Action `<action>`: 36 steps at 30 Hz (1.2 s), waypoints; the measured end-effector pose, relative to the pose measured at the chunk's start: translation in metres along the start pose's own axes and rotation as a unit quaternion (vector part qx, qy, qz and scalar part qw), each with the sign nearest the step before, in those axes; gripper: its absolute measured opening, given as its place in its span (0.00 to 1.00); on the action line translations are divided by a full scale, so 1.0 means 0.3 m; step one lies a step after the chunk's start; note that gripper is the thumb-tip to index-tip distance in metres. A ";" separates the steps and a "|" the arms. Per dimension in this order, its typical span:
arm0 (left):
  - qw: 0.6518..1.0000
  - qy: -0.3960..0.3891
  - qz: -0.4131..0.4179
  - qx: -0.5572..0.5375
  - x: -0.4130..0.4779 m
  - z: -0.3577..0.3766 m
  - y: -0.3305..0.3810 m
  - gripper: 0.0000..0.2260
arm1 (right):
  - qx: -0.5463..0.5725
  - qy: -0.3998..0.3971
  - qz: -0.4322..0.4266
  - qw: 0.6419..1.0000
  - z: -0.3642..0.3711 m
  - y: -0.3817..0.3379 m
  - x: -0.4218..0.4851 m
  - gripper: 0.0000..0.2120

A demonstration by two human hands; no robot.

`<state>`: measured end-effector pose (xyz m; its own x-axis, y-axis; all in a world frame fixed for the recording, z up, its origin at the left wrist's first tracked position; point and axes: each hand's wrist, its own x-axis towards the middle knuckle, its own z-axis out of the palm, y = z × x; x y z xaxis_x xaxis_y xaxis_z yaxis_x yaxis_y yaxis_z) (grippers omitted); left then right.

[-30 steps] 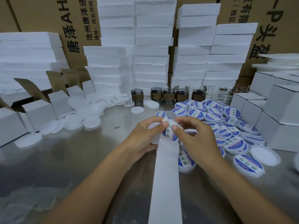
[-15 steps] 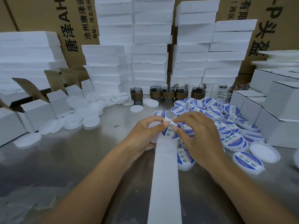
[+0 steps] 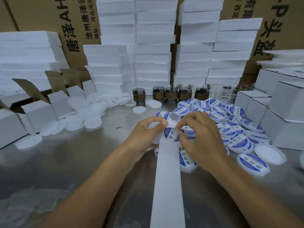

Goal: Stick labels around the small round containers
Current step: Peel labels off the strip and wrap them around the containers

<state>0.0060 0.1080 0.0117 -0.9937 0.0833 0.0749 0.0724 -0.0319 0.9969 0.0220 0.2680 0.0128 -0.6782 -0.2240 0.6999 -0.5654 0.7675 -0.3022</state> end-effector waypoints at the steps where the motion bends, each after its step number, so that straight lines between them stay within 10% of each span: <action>1: 1.000 0.008 0.000 -0.004 0.002 0.000 -0.001 0.07 | 0.035 -0.017 0.020 0.999 0.002 -0.003 -0.002 0.04; 12: 0.992 0.117 -0.010 -0.039 0.019 0.003 -0.014 0.06 | 0.443 0.040 0.239 0.863 -0.032 -0.041 0.027 0.16; 26: 0.983 0.105 0.047 -0.142 0.027 -0.030 0.022 0.04 | 0.364 -0.153 0.157 0.905 0.020 -0.044 -0.014 0.14; 36: 0.966 -0.129 -0.083 -0.208 0.020 0.023 -0.019 0.21 | 0.381 0.048 0.225 0.896 0.018 -0.035 0.019 0.08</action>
<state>0.0003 0.1155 0.0067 -0.9307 0.3648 -0.0276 -0.1794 -0.3893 0.9035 0.0215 0.2554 0.0164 -0.8949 0.0853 0.4380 -0.4262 0.1273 -0.8956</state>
